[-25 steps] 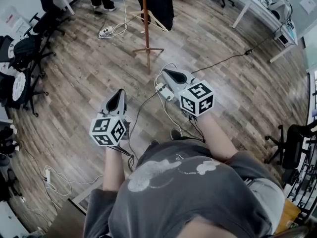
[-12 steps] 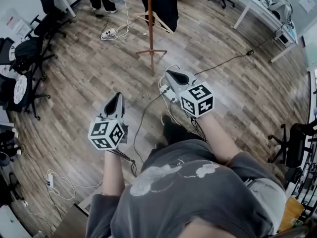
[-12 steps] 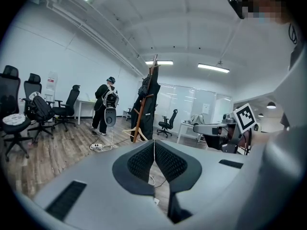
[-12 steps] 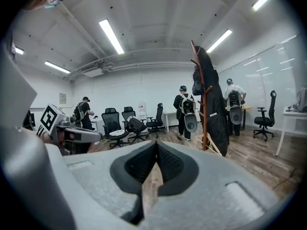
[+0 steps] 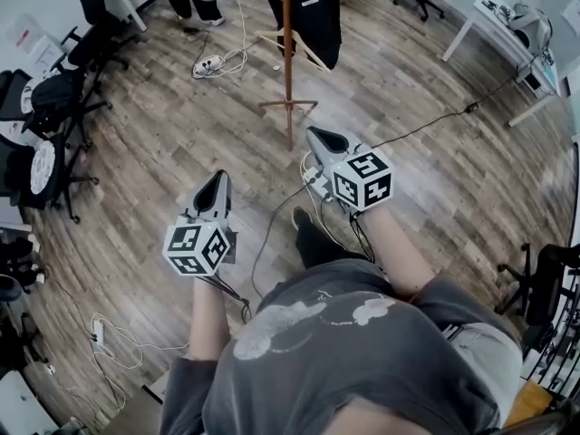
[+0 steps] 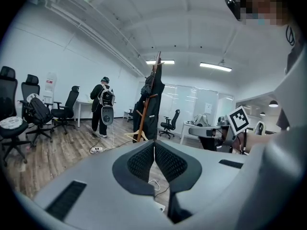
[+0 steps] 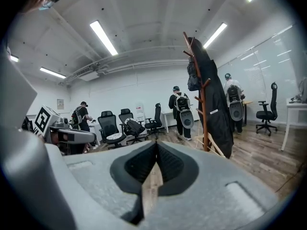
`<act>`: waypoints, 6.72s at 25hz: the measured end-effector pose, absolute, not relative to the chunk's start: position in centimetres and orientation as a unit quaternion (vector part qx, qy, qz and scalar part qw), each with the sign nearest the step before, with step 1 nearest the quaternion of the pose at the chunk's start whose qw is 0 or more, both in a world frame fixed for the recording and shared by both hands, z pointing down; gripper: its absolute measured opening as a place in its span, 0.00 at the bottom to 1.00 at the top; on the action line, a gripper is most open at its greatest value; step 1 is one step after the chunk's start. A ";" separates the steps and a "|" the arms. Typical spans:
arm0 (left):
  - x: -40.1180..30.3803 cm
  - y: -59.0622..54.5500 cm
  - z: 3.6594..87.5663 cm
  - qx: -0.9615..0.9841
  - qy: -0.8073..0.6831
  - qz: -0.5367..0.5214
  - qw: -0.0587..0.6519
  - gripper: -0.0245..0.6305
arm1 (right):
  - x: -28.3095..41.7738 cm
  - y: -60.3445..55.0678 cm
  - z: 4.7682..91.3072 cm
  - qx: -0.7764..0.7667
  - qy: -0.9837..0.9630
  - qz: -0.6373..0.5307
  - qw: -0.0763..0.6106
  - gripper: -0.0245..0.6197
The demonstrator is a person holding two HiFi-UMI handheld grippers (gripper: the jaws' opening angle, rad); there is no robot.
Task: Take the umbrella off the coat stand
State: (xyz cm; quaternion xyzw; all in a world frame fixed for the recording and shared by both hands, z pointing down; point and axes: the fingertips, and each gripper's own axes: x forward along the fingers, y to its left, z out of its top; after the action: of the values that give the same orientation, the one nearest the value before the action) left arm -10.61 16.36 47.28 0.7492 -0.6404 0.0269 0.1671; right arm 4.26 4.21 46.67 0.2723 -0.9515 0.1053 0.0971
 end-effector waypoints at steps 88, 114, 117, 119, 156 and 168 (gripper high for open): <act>-20.7 -48.6 22.8 0.931 -0.365 0.000 -0.009 0.57 | -5.7 -43.5 29.1 0.544 -0.839 0.002 -0.008 0.04; -15.1 -54.0 20.0 0.924 -0.383 0.002 -0.002 0.60 | -4.2 -45.2 28.6 0.509 -0.860 0.003 -0.020 0.04; -14.7 -54.4 20.2 0.923 -0.384 0.005 -0.001 0.60 | -4.0 -45.4 28.5 0.508 -0.861 0.002 -0.022 0.04; -14.6 -54.6 20.3 0.925 -0.381 0.004 0.003 0.60 | -4.0 -45.5 28.6 0.507 -0.862 0.004 -0.023 0.04; -14.7 -49.9 16.9 0.939 -0.345 0.000 -0.015 0.47 | -4.2 -44.9 27.8 0.493 -0.869 0.004 -0.037 0.04; -16.2 -46.2 15.1 0.932 -0.360 -0.020 -0.024 0.47 | -5.8 -43.2 27.7 0.460 -0.887 0.002 -0.036 0.04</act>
State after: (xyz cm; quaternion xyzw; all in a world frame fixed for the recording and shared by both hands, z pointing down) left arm -16.15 -46.18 15.11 0.9322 -0.3605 -0.0201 -0.0242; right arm -5.76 -43.22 27.68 0.4600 -0.8872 0.0022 -0.0355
